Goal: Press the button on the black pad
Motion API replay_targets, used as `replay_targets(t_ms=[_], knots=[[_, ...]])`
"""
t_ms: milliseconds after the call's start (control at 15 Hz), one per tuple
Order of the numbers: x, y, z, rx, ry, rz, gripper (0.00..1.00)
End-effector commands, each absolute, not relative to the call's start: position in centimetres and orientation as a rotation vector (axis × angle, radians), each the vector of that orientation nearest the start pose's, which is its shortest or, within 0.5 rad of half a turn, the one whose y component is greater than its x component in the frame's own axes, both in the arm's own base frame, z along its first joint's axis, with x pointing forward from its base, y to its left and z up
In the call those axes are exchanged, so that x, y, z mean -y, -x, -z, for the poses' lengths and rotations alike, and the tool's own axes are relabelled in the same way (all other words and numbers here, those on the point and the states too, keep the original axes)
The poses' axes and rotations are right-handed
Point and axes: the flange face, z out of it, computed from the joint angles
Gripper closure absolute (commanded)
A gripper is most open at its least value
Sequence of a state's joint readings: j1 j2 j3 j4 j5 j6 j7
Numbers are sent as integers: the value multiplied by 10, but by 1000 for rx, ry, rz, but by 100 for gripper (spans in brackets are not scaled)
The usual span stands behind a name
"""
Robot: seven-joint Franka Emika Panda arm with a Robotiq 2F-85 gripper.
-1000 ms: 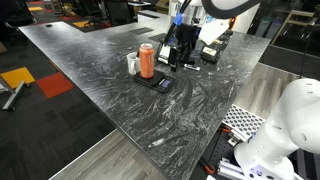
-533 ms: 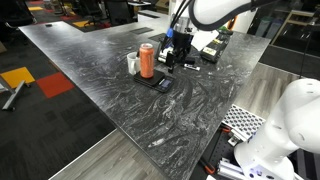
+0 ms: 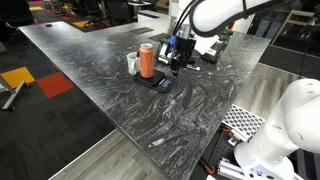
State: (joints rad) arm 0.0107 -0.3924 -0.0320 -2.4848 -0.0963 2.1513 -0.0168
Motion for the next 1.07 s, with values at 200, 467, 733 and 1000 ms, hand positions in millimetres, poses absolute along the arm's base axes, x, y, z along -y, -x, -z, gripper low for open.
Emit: replay_targets(t_ms=[200, 467, 733, 1000], knots=[[38, -432, -413, 205, 3243, 115, 70], [41, -441, -407, 297, 3225, 135, 97], [47, -447, -396, 268, 3175, 83, 100], [50, -451, -389, 262, 3152, 71, 100]])
